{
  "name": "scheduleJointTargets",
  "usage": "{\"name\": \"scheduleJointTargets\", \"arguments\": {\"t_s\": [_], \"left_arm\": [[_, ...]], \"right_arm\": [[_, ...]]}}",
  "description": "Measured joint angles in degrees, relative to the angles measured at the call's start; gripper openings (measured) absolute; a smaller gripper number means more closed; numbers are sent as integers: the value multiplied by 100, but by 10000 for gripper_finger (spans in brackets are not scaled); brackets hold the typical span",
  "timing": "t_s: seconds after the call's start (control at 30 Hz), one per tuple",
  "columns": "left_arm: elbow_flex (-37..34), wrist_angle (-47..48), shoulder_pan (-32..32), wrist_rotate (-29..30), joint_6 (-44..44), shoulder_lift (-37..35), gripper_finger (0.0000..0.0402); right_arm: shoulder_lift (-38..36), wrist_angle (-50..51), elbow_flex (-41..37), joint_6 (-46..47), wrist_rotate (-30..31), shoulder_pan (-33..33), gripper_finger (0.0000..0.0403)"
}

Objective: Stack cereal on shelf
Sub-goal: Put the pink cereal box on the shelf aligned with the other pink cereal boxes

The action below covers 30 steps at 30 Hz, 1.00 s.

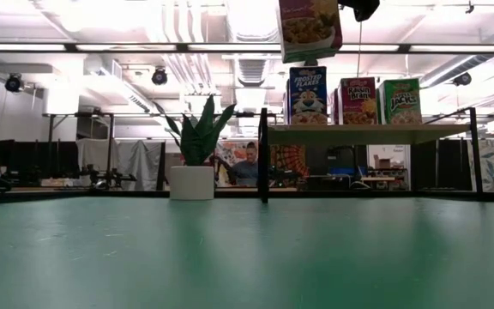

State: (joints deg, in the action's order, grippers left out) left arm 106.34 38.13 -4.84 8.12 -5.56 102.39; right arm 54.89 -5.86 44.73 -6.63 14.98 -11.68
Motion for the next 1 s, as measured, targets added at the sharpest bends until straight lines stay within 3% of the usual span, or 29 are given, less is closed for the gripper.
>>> {"name": "scheduleJointTargets", "arguments": {"t_s": [0.23,0.53,0.73,1.0], "left_arm": [[0,-4,0,-6,2,0,185],[0,62,2,5,-343,-29,205],[212,479,15,391,-631,-135,231],[275,673,11,394,-734,-326,235]], "right_arm": [[-2,-3,0,-6,-5,0,147],[-259,206,-2,-156,6,11,151],[-957,986,-2,-118,353,154,148],[-1958,2414,-7,110,1009,630,147]]}}
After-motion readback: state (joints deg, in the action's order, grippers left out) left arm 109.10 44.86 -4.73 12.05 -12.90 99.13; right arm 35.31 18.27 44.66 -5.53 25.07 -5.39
